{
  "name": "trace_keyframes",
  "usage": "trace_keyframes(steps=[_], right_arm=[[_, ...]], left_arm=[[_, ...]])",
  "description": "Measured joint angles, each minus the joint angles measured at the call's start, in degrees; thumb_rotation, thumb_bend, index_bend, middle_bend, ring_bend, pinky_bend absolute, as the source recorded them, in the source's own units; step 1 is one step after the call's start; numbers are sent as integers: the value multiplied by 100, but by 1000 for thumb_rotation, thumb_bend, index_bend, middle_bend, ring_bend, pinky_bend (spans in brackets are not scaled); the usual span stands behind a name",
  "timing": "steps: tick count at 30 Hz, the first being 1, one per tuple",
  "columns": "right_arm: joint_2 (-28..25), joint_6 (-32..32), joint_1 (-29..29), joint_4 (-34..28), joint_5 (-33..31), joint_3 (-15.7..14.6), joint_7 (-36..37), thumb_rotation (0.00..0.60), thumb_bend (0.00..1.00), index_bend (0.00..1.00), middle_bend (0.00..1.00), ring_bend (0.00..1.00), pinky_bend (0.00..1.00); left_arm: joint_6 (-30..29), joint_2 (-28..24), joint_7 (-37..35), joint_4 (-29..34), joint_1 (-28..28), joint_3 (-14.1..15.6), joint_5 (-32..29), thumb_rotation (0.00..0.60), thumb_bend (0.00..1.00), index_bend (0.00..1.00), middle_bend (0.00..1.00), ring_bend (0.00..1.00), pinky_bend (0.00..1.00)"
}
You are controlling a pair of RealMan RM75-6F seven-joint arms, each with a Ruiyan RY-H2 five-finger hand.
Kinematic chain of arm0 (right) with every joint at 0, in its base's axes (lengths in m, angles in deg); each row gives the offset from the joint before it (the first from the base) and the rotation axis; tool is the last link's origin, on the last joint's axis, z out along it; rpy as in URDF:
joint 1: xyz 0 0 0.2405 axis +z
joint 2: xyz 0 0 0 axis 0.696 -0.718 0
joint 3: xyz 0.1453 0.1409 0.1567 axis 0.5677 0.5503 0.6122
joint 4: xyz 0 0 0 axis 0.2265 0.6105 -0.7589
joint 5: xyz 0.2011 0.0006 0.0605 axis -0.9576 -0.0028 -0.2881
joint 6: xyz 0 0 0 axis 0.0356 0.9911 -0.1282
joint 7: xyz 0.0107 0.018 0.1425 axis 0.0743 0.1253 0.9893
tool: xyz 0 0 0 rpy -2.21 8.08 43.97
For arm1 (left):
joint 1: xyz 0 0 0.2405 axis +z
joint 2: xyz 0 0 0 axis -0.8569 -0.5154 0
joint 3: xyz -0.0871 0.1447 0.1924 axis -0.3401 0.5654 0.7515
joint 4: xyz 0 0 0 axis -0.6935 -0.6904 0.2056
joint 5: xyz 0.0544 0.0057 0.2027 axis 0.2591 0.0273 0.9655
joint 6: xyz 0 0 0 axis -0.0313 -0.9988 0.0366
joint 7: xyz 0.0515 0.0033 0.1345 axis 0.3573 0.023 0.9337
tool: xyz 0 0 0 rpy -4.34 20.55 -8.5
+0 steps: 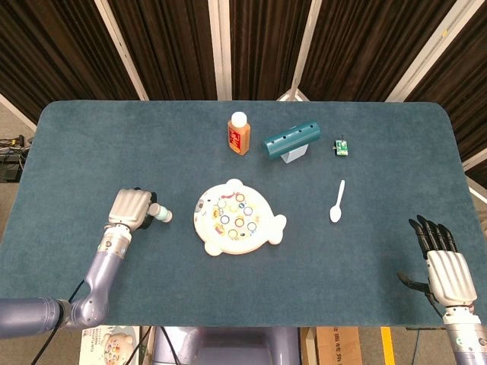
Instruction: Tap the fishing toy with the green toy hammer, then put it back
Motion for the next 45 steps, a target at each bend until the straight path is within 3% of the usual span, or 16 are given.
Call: trace_keyframes(steps=[18,31,39,45], right_arm=[[-9,5,2,-26,48,-20,11,600,167,0,0,0,0],[-11,46,-9,-29,112,-36,59,600,167,0,0,0,0],[-19,47,-13,-38,120,-45,61,600,166,0,0,0,0],[-25,43,-14,-40,117,-48,59,600,166,0,0,0,0]], left_arm=[[140,268,191,-370,201,-1,-202,600,693,580,430,339,444],[155,270,293,-364,297,-32,-135,600,418,479,382,308,401],[124,278,362,-360,338,-71,-109,600,347,431,357,295,388],[77,261,423,-338,360,-107,-102,600,213,366,325,266,371]])
